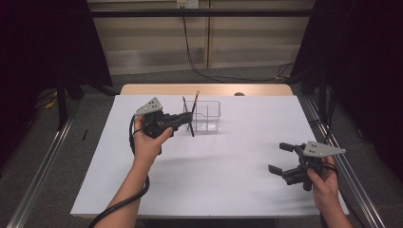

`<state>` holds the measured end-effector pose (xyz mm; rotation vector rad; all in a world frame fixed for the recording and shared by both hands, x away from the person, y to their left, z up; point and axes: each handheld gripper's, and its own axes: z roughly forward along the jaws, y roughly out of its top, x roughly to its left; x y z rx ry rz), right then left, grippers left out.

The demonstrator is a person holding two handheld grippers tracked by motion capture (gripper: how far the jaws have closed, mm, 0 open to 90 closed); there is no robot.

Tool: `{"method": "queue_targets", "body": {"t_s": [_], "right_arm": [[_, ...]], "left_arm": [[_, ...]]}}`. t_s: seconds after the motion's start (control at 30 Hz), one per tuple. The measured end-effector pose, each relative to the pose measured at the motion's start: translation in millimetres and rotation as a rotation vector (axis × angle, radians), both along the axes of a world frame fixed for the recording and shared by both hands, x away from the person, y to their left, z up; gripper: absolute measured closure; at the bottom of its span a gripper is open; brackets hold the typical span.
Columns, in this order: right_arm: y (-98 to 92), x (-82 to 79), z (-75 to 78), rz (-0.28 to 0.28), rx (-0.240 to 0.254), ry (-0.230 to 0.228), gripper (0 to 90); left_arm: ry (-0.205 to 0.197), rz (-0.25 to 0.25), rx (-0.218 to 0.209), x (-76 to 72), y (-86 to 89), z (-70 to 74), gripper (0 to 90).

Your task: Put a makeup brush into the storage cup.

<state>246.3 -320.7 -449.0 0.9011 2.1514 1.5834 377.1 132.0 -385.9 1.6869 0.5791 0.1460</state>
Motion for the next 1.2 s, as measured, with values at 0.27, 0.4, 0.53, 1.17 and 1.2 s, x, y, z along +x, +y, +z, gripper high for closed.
{"method": "queue_targets", "body": {"t_s": [0.27, 0.4, 0.53, 1.17, 1.2], "right_arm": [[-1.9, -1.6, -1.1, -0.001, -0.012, 0.008, 1.3], [-3.4, -2.2, -0.3, 0.0, -0.011, 0.001, 1.3], [-5.6, -3.1, -1.2, -0.007, -0.02, 0.007, 1.3], [-19.6, -12.7, -10.5, -0.043, -0.013, 0.013, 1.3], [-19.8, -13.1, -11.4, -0.043, -0.014, 0.013, 1.3]], "left_arm": [[-0.002, 0.019, -0.003, 8.7, 0.5, 4.2, 83.8], [-0.007, 0.024, 0.005, 12.5, -1.0, 6.4, 83.7], [-0.004, 0.032, 0.015, 17.3, -2.5, 7.8, 83.7], [0.002, 0.042, 0.037, 27.1, -7.7, 11.3, 83.7], [0.001, 0.041, 0.042, 27.7, -7.7, 11.6, 83.7]]}}
